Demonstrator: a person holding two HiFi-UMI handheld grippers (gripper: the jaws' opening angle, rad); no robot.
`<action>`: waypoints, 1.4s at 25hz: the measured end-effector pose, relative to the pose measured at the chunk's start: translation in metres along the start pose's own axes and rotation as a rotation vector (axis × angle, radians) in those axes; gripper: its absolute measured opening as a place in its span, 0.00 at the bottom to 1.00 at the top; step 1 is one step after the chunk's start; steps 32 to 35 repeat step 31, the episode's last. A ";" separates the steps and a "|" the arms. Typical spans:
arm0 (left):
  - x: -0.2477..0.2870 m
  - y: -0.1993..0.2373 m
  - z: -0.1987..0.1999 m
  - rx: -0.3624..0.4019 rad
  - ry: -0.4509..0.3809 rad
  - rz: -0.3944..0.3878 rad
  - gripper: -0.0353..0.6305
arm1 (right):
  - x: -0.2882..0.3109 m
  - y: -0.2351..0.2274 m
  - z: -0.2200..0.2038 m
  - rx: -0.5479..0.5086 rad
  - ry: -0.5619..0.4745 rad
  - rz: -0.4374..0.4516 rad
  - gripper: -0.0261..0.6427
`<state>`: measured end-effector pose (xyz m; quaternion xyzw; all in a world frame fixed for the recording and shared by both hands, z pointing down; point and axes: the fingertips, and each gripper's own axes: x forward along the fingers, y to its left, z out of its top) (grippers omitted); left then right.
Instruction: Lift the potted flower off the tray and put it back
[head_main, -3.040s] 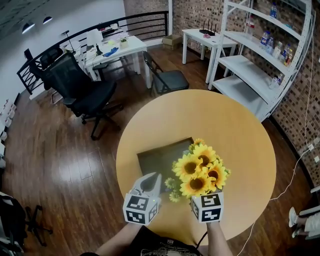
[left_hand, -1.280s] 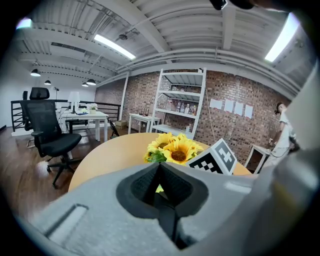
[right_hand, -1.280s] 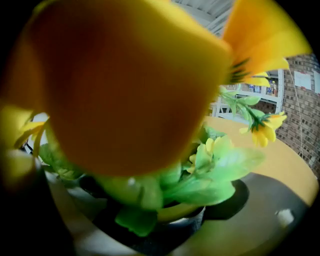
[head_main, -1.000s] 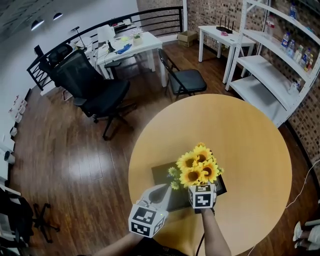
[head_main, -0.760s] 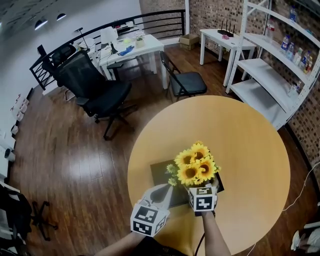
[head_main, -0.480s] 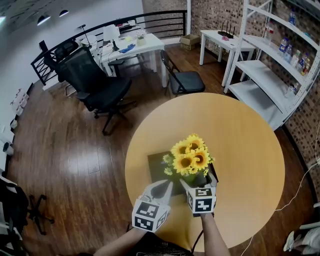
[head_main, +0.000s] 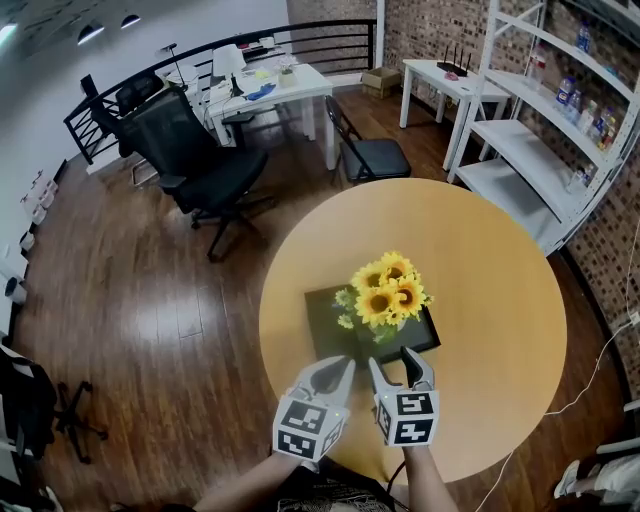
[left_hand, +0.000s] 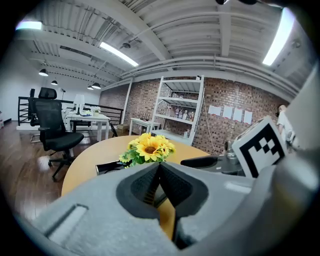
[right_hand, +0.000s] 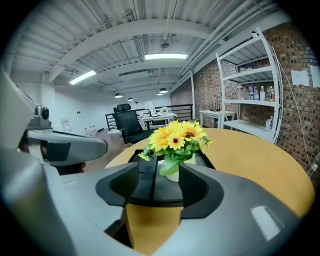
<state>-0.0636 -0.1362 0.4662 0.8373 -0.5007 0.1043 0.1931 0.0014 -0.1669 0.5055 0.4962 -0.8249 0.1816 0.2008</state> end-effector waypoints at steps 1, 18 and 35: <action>-0.005 -0.001 -0.002 0.005 -0.003 -0.003 0.06 | -0.005 0.007 -0.001 0.007 -0.011 0.004 0.40; -0.092 -0.014 -0.036 0.018 -0.019 -0.052 0.06 | -0.081 0.092 -0.017 0.036 -0.122 -0.004 0.04; -0.126 -0.032 -0.051 0.035 -0.024 -0.085 0.06 | -0.115 0.128 -0.031 0.018 -0.139 0.023 0.04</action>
